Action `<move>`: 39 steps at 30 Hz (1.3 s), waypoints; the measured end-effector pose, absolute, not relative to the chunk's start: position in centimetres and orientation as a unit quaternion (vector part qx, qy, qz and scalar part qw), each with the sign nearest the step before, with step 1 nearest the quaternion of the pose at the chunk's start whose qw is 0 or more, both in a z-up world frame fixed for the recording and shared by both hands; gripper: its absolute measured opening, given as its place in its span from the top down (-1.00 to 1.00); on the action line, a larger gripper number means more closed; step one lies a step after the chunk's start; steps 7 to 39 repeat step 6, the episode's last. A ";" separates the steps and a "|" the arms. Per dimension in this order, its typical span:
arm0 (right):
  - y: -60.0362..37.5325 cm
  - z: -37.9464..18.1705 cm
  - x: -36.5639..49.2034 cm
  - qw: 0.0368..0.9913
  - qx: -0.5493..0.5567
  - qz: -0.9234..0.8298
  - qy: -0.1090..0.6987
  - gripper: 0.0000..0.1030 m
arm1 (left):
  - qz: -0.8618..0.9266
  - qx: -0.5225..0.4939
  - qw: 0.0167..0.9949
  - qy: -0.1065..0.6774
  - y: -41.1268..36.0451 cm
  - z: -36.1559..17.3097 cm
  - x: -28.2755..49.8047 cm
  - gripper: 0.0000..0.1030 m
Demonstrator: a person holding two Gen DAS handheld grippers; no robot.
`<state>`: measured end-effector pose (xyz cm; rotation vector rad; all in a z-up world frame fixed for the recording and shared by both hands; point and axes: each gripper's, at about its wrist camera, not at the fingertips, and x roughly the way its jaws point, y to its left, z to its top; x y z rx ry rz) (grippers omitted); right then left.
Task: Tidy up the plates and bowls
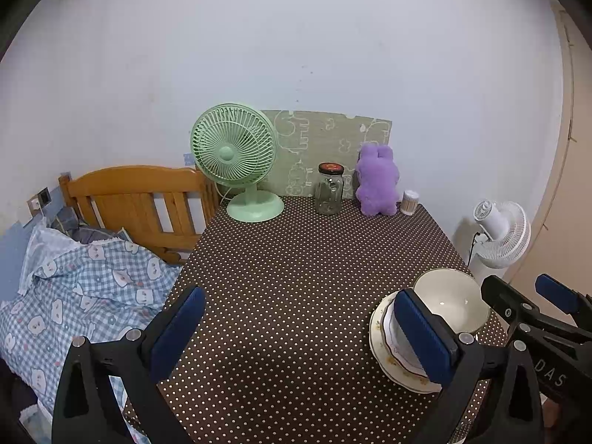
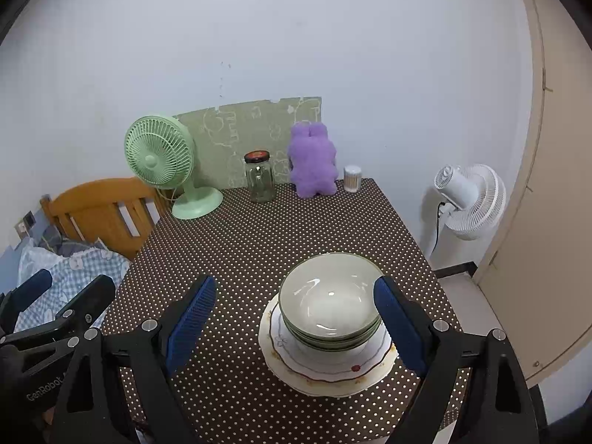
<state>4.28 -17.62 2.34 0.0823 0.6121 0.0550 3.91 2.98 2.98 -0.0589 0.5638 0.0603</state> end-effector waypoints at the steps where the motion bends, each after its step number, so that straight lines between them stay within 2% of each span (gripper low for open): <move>1: -17.6 2.3 4.3 0.952 0.041 0.027 0.302 -0.73 | 0.030 -0.028 0.960 0.278 3.0 3.0 4.0 -0.99; 39: -17.5 2.1 4.5 0.951 0.043 0.024 0.306 -0.73 | 0.028 -0.028 0.959 0.279 3.0 3.0 4.1 -0.99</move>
